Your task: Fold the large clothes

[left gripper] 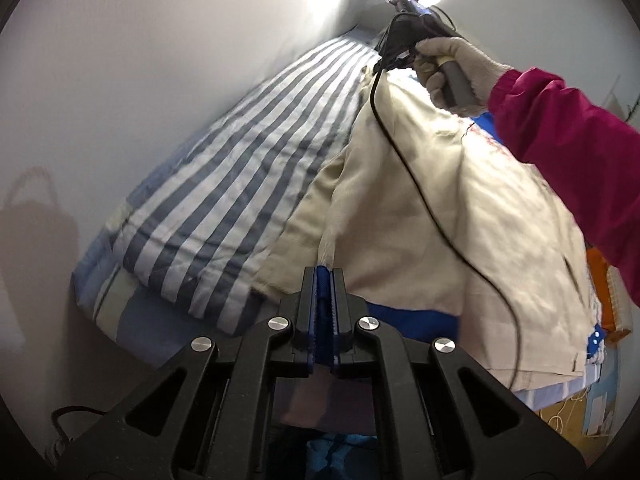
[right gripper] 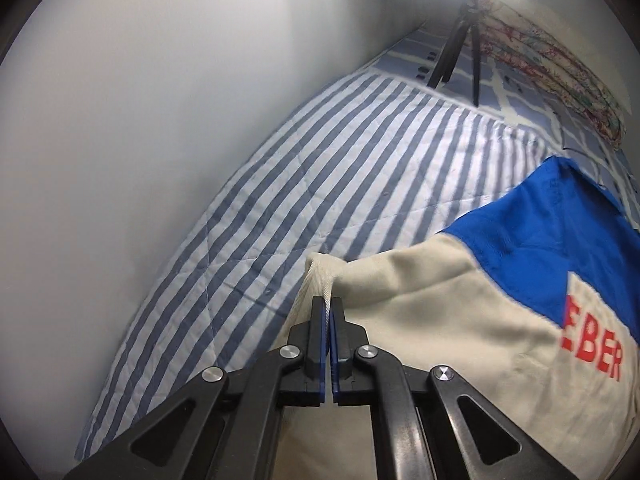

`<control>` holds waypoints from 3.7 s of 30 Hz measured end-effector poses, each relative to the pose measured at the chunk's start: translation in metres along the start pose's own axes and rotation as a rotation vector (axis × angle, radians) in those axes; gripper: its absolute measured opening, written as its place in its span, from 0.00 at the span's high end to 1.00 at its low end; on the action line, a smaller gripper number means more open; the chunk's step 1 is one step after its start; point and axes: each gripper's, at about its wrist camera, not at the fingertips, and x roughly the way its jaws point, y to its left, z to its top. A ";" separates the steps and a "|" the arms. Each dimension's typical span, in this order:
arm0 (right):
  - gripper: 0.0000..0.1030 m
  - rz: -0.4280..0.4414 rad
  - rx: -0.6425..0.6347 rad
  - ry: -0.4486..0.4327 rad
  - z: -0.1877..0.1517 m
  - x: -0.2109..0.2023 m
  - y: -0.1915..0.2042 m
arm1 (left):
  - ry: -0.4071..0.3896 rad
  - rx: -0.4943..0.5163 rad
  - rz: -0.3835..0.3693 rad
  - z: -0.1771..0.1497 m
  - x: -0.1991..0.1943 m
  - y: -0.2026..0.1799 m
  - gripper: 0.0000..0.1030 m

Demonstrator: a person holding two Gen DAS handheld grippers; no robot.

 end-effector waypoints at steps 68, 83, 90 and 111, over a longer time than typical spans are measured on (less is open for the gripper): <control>0.52 0.443 0.056 -0.008 -0.265 -0.145 0.064 | 0.061 -0.203 -0.201 -0.014 -0.014 0.045 0.60; 1.00 0.214 0.054 0.098 -0.190 -0.087 0.098 | -0.003 -0.126 -0.173 -0.018 -0.033 0.024 0.99; 0.92 0.346 0.071 0.060 -0.166 -0.093 0.089 | 0.049 -0.108 -0.088 -0.013 -0.008 0.033 0.99; 1.00 0.131 0.358 -0.062 -0.083 -0.029 -0.135 | -0.014 -0.124 -0.086 0.009 -0.018 0.023 0.99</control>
